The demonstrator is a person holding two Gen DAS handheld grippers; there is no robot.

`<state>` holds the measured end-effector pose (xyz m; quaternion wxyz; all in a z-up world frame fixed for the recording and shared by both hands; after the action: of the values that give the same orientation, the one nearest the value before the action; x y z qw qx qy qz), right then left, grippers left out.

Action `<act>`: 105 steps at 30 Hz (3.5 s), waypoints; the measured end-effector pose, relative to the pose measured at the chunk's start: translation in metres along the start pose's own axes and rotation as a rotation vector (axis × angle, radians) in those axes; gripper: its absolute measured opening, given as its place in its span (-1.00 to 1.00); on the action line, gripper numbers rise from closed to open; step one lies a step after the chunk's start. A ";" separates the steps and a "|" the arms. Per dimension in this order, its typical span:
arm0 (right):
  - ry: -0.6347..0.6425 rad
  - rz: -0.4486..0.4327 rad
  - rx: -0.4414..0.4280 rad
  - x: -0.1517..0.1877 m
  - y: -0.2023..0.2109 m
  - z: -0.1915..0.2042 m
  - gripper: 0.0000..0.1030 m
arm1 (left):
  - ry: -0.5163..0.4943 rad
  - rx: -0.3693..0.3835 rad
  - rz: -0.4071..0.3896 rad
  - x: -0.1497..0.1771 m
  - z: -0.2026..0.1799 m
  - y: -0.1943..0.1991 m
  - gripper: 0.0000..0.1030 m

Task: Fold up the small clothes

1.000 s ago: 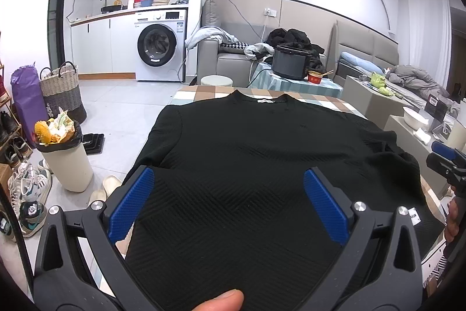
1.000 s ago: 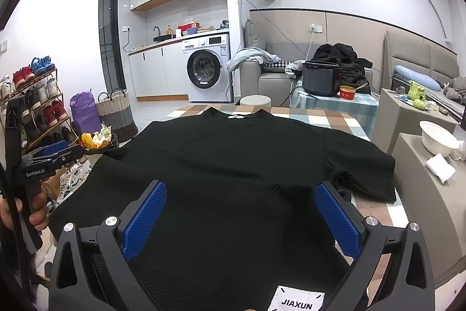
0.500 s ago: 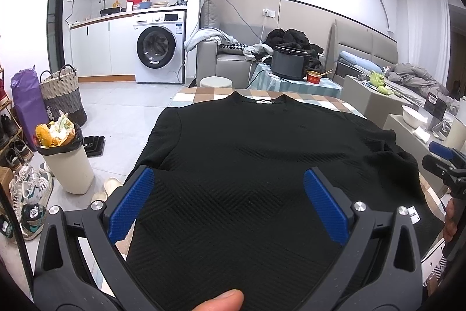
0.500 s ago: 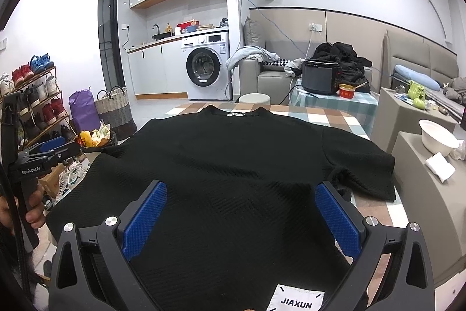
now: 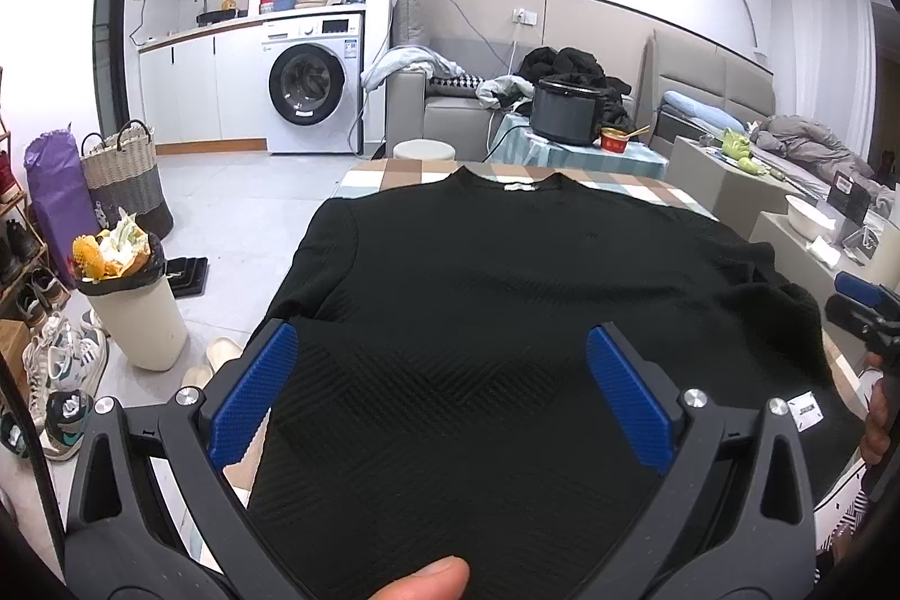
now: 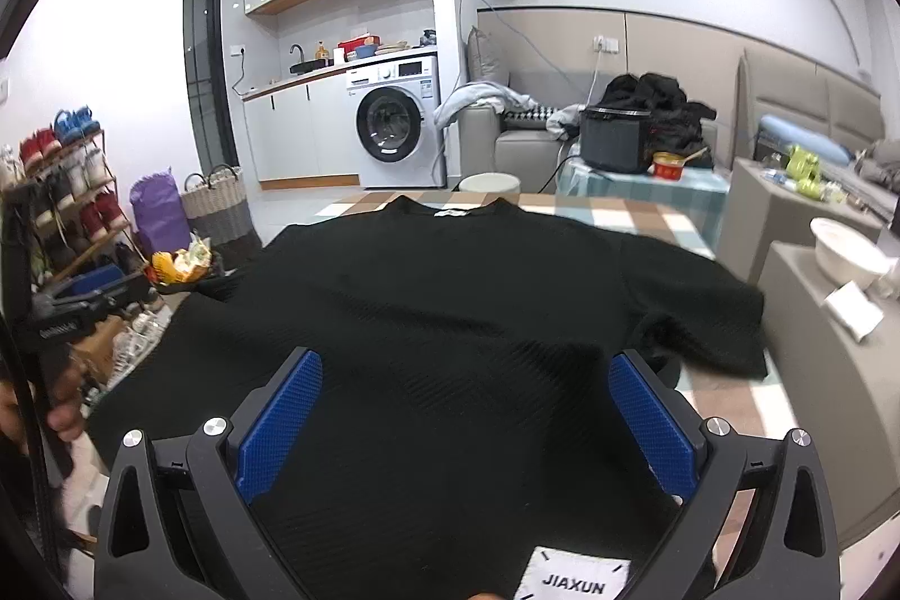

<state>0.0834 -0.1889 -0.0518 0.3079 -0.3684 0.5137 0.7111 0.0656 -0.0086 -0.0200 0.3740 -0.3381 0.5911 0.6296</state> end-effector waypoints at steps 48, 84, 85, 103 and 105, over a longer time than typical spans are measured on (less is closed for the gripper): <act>-0.969 0.159 0.164 -0.006 -0.069 -0.270 0.66 | 0.213 -0.008 0.241 -0.010 0.088 -0.163 0.99; -0.395 0.146 0.062 -0.148 -0.148 -0.126 -0.87 | 0.203 -0.050 0.225 -0.011 0.115 -0.173 0.99; -0.349 0.177 0.005 -0.147 -0.159 -0.097 -0.87 | 0.212 -0.057 0.224 -0.009 0.121 -0.170 0.99; -0.484 0.378 0.021 -0.049 -0.159 -0.086 -0.17 | 0.495 -0.134 0.308 0.057 0.218 -0.160 0.98; -0.520 0.348 0.031 -0.049 -0.141 -0.097 -0.17 | 0.570 -0.094 0.324 0.068 0.227 -0.163 0.90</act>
<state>0.2447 -0.2448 -0.1009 0.3081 -0.0762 0.4839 0.8156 0.1776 0.2264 -0.1424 0.0726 -0.4190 0.6885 0.5874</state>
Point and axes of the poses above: each gripper's, at about its wrist camera, not at the fingertips, and y roughly against the way its jaws point, z to its left, x to its underside, the point moved 10 cm from there along -y, roughly the way its jaws point, and after that the axes turned 9 degrees about -y, right-handed, at the moved point
